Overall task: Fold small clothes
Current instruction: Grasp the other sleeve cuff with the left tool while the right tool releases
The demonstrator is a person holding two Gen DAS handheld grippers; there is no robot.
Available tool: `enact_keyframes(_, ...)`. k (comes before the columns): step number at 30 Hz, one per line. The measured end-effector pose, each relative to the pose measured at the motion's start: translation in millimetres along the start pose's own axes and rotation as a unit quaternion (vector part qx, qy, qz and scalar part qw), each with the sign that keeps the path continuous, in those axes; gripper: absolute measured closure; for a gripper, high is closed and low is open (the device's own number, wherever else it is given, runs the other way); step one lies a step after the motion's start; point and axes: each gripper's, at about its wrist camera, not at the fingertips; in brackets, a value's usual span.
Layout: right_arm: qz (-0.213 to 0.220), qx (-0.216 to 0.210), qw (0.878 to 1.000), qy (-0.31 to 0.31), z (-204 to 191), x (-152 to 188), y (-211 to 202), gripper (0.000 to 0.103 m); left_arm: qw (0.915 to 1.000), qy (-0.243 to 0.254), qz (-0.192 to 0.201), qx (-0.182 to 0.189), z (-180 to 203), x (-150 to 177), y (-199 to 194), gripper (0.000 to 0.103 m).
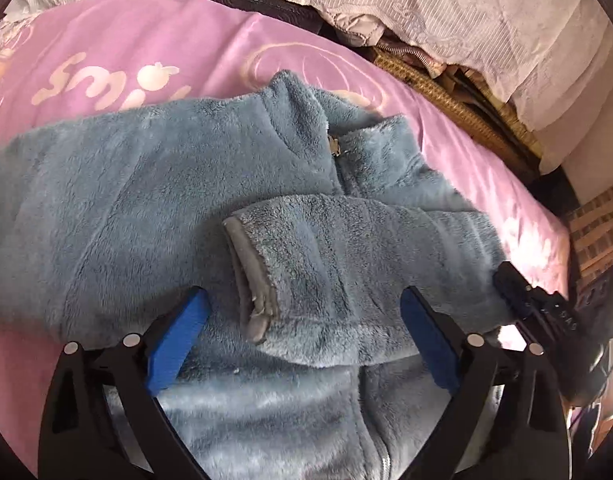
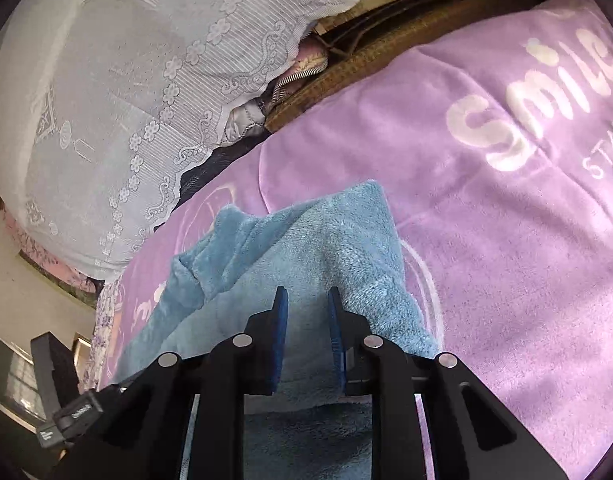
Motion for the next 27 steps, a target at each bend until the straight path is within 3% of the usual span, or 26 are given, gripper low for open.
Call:
enact_keyframes(3,-0.001,-0.01,1.0,0.005,1.1,-1.1,1.1,0.083,0.9998,-0.004,0.012,-0.018,-1.0,0.7,4.6,0.039)
enact_keyframes(4,0.0,-0.014,1.0,0.007,2.2,-1.9,0.1,0.082,0.9996,-0.002,0.017,-0.024,-2.4,0.7,3.3,0.052)
enact_keyframes(5,0.004,-0.02,1.0,0.011,3.0,-2.7,-2.6,0.081,0.9996,0.0,0.02,-0.021,-3.5,0.5,1.2,0.07)
enact_keyframes(7,0.014,-0.035,0.999,0.019,5.1,-7.6,-8.6,0.081,0.9997,-0.007,0.024,-0.003,-10.4,-1.3,-5.3,0.086)
enact_keyframes(9,0.026,-0.048,0.998,0.026,7.4,-10.2,-17.3,0.081,0.999,-0.011,0.043,-0.008,-13.2,-5.0,-14.9,0.088)
enact_keyframes(11,0.039,-0.054,0.997,0.032,10.3,-14.1,-24.4,0.081,0.9964,-0.001,0.076,-0.036,-12.2,-6.9,-27.3,0.089)
enact_keyframes(13,0.042,-0.055,0.997,0.031,10.9,-16.2,-24.9,0.081,0.9957,0.005,0.081,-0.045,-12.4,-7.2,-28.1,0.088)
enact_keyframes(16,0.008,-0.037,0.999,0.012,6.6,-15.5,-5.0,0.081,0.9931,0.016,0.08,-0.085,-14.3,-4.1,-15.9,0.088)
enact_keyframes(18,-0.033,0.005,0.999,0.002,8.6,-12.4,19.6,0.086,0.9887,-0.003,0.094,-0.117,-28.0,-2.4,-12.2,0.088)
enact_keyframes(20,-0.056,0.016,0.998,0.011,19.3,-9.6,38.8,0.089,0.9893,-0.033,0.096,-0.104,-46.1,-5.8,-12.0,0.088)
enact_keyframes(22,-0.055,0.012,0.998,0.019,19.3,-12.2,35.0,0.09,0.9901,-0.045,0.097,-0.091,-53.9,-8.2,-11.2,0.087)
enact_keyframes(27,0.0,0.042,0.999,-0.02,-4.4,-30.3,18.2,0.086,0.9817,0.011,0.112,-0.153,-29.0,-2.6,-3.5,0.087)
Point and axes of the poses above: each gripper's, at about its wrist camera, not at the fingertips, and y roughly the way its jaws point, z to its right, x to its underside, and after that the axes turned 7 degrees about -z, right-handed
